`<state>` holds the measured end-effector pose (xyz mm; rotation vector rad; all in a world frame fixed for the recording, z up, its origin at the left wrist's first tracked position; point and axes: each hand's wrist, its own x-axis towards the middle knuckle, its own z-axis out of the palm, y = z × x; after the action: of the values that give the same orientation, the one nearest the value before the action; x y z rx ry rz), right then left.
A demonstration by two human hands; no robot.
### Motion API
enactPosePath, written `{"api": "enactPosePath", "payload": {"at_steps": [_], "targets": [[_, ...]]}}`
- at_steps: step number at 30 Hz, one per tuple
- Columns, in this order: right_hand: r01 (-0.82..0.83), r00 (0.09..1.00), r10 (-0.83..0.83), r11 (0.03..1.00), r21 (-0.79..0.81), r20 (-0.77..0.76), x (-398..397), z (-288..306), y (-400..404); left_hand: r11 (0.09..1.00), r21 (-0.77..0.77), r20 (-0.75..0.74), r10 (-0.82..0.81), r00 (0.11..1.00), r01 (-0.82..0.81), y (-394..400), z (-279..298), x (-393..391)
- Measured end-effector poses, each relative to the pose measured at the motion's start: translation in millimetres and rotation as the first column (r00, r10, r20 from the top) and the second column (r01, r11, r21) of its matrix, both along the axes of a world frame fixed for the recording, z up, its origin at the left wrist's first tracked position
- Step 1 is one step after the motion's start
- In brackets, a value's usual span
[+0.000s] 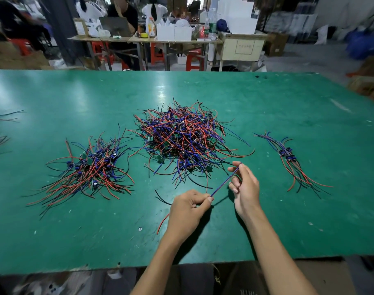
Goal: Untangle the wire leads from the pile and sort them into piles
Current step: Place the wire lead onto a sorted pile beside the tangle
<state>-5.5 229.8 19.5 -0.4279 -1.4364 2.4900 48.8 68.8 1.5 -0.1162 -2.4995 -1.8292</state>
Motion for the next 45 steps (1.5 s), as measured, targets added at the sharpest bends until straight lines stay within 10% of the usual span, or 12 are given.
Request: {"api": "enactPosePath", "payload": {"at_steps": [10, 16, 28, 45], "targets": [[-0.326, 0.913, 0.404, 0.801, 0.502, -0.051, 33.4, -8.7, -1.9, 0.999, -0.020, -0.123, 0.023, 0.992, -0.025, -0.8, 2.5, 2.4], [-0.165, 0.981, 0.178, 0.975, 0.148, -0.082, 28.2, -8.8, 4.4, 0.986, -0.132, -0.215, 0.069, 0.974, -0.099, -0.6, 6.2, 4.9], [-0.048, 0.999, 0.044, 0.989, -0.137, -0.030, 23.8, 4.9, 10.3, 0.945, -0.146, -0.283, 0.242, 0.928, -0.291, -2.4, 15.0, 10.8], [0.032, 0.998, -0.027, 0.996, -0.081, 0.061, 27.2, 7.9, 10.5, 0.919, 0.157, -0.044, 0.372, 0.927, -0.361, -9.2, 13.8, 12.7]]}}
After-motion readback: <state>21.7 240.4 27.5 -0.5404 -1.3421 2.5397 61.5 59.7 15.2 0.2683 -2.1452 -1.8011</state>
